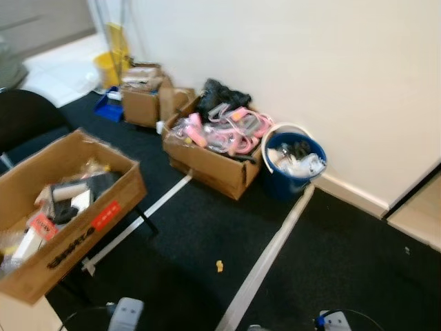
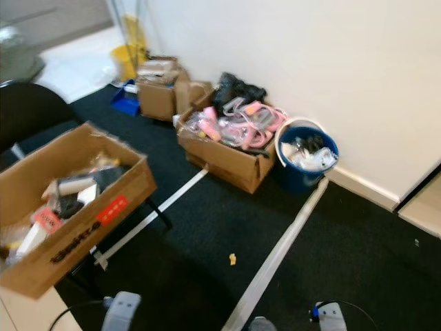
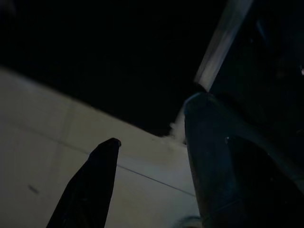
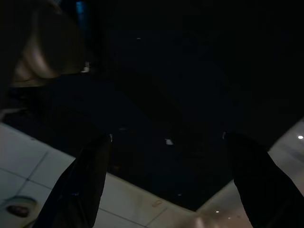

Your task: Picking trash to rubbish bin

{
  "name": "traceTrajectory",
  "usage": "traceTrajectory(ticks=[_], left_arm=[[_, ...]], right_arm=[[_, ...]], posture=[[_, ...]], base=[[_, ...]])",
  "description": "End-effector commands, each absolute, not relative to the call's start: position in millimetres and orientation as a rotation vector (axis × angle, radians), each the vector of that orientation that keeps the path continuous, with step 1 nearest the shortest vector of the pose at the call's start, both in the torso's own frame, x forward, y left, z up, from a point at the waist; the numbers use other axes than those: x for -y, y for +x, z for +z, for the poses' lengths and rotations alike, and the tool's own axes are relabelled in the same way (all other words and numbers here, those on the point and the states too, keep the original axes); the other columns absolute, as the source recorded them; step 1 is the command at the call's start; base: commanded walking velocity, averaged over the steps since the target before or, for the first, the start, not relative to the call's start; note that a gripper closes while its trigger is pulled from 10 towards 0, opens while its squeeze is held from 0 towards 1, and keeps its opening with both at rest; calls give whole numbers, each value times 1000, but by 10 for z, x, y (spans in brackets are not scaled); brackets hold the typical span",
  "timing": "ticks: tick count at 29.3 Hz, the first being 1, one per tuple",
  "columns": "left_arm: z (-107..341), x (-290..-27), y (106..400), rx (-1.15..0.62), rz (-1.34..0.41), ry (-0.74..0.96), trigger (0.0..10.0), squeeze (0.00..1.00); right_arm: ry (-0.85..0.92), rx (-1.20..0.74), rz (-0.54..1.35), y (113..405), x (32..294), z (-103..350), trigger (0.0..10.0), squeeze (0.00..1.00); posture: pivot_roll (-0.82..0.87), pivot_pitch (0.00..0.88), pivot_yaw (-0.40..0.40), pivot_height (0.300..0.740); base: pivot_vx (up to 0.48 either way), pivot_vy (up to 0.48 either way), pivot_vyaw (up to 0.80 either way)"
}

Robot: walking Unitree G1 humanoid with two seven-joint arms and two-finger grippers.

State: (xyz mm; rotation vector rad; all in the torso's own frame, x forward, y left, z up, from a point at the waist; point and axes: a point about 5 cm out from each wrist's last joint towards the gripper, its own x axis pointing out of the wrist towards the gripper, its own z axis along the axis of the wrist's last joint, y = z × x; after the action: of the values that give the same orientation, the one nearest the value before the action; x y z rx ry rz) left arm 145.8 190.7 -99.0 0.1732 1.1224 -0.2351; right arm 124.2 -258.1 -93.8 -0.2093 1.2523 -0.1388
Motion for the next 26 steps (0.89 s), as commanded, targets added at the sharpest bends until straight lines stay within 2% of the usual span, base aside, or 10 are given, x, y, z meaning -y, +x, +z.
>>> traceTrajectory(ticks=[1,3,6,11,18,26], left_arm=[[-1019,-1923,1369,-1150,-289,245,10000,0],[-1035,-1899,1329,-1160,-390,373,10000,0],[-1044,-1892,1308,-1168,-439,445,10000,0],[-1061,-1869,1269,-1190,-448,441,10000,0],[-1109,-1825,1127,-1236,-509,478,10000,0],[-1112,-1784,1145,-1227,-506,510,10000,0]], right_arm=[[-243,-1279,-105,1207,2571,-952,10000,0],[-270,-1283,-85,1223,2574,-946,10000,0],[-296,-1285,-65,1246,2593,-933,10000,0],[-310,-1288,-67,1250,2609,-927,10000,0],[-316,-1304,-43,1193,2485,-982,10000,0],[-348,-1309,-24,1200,2512,-972,10000,0]], posture=[[-36,83,81,740],[-36,83,81,740],[-36,83,81,740],[-36,83,81,740],[-36,83,81,740],[-41,58,75,740]], base=[[0,0,-744],[0,0,-744],[0,0,-744],[0,0,-744],[0,0,-744],[0,0,-744]])
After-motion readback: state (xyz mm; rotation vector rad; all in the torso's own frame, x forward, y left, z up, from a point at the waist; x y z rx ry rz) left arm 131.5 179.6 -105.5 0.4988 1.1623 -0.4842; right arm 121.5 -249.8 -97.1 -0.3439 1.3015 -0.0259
